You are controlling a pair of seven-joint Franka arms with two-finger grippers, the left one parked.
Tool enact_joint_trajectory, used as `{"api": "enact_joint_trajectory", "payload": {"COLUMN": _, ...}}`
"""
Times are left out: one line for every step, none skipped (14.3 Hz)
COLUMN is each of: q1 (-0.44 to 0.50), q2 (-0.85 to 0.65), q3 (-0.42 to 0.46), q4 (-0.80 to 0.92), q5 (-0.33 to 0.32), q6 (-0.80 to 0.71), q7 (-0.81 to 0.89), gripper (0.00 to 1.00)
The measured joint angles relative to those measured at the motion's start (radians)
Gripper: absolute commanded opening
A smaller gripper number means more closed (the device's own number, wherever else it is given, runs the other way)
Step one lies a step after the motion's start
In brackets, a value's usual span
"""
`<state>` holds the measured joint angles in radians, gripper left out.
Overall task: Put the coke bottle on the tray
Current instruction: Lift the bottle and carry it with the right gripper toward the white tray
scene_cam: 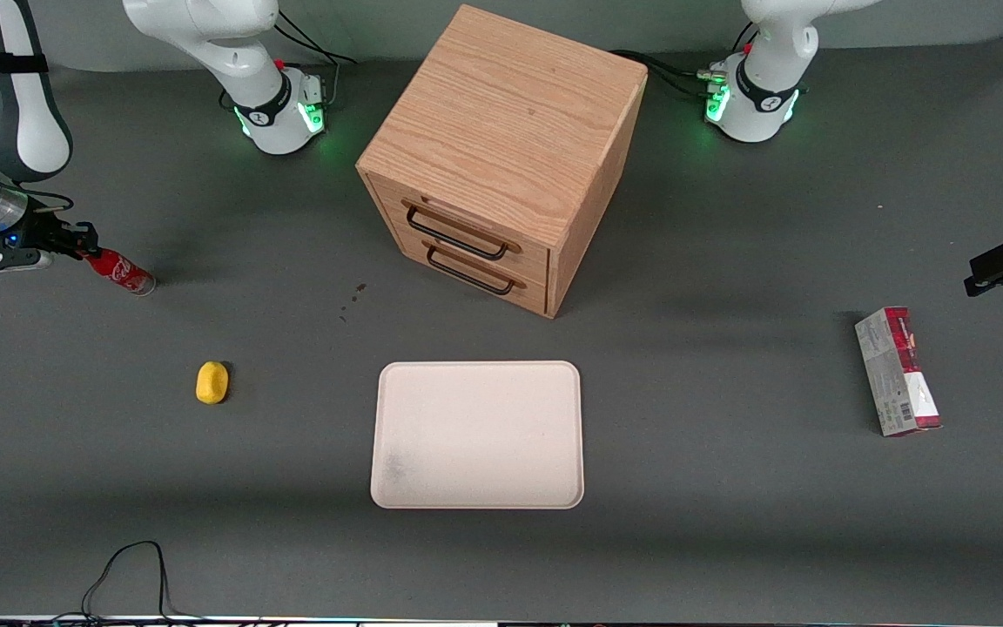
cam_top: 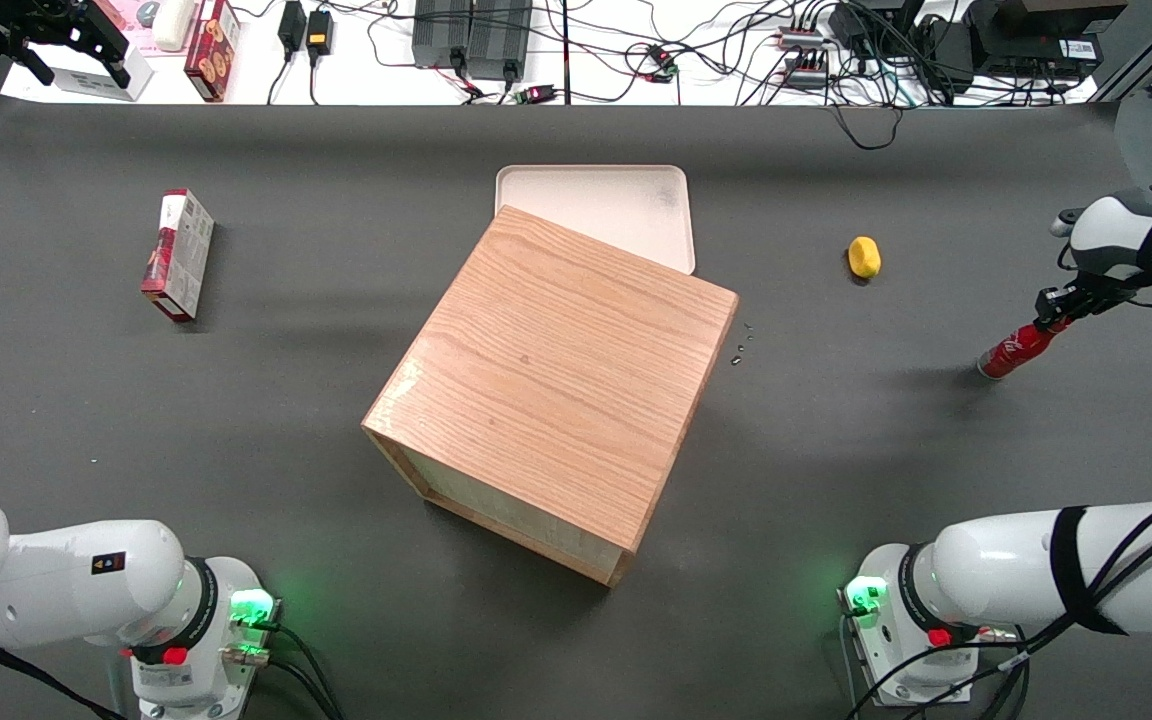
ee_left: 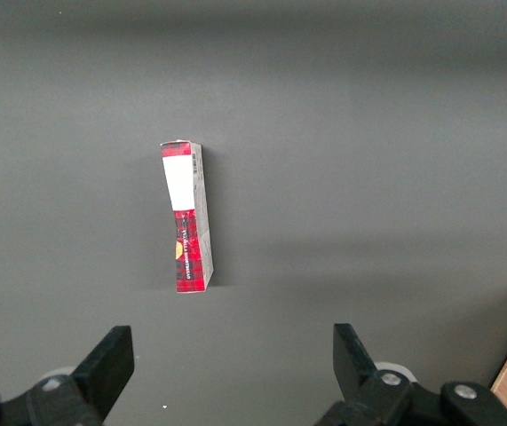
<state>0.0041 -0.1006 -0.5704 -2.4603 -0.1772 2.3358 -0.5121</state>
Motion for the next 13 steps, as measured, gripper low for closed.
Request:
{"api": "enact_joint_trajectory", "payload": {"q1": 0.0, "q2": 0.0, "q3": 0.0, "q4": 0.001, "q5": 0.0, "q6": -0.003, "q7": 0.0, "gripper": 0.05}}
{"api": "enact_joint_trajectory", "payload": {"q1": 0.0, "q2": 0.0, "q3": 0.0, "q4": 0.002, "q5": 0.0, "q6": -0.009, "q7": 0.0, "gripper": 0.05}}
{"api": "enact_joint_trajectory", "payload": {"q1": 0.002, "q2": 0.0, "q3": 0.002, "q4": 0.011, "q5": 0.0, "q6": -0.028, "q7": 0.0, "gripper": 0.05}}
{"api": "enact_joint_trajectory", "payload": {"q1": 0.006, "q2": -0.001, "q3": 0.004, "q4": 0.033, "q5": 0.0, "q6": -0.065, "q7": 0.0, "gripper": 0.05}}
{"api": "enact_joint_trajectory", "payload": {"q1": 0.015, "q2": -0.003, "q3": 0.005, "q4": 0.077, "q5": 0.0, "q6": -0.124, "q7": -0.002, "gripper": 0.05}}
{"api": "enact_joint_trajectory", "payload": {"q1": 0.036, "q2": -0.006, "q3": 0.006, "q4": 0.142, "q5": 0.001, "q6": -0.203, "q7": -0.003, "gripper": 0.05}}
{"api": "enact_joint_trajectory", "payload": {"q1": 0.061, "q2": -0.009, "q3": 0.007, "q4": 0.221, "q5": 0.003, "q6": -0.293, "q7": -0.003, "gripper": 0.05}}
{"api": "enact_joint_trajectory", "payload": {"q1": 0.084, "q2": -0.011, "q3": 0.01, "q4": 0.307, "q5": 0.005, "q6": -0.383, "q7": -0.003, "gripper": 0.05}}
{"api": "enact_joint_trajectory", "payload": {"q1": 0.106, "q2": -0.014, "q3": 0.013, "q4": 0.389, "q5": 0.006, "q6": -0.462, "q7": -0.004, "gripper": 0.05}}
{"api": "enact_joint_trajectory", "payload": {"q1": 0.124, "q2": -0.018, "q3": 0.015, "q4": 0.465, "q5": 0.007, "q6": -0.532, "q7": -0.007, "gripper": 0.05}}
{"api": "enact_joint_trajectory", "payload": {"q1": 0.137, "q2": -0.021, "q3": 0.017, "q4": 0.539, "q5": 0.01, "q6": -0.599, "q7": -0.01, "gripper": 0.05}}
{"api": "enact_joint_trajectory", "payload": {"q1": 0.144, "q2": -0.023, "q3": 0.018, "q4": 0.608, "q5": 0.016, "q6": -0.663, "q7": -0.018, "gripper": 0.04}}
{"api": "enact_joint_trajectory", "payload": {"q1": 0.149, "q2": -0.026, "q3": 0.018, "q4": 0.674, "q5": 0.023, "q6": -0.721, "q7": -0.029, "gripper": 0.03}}
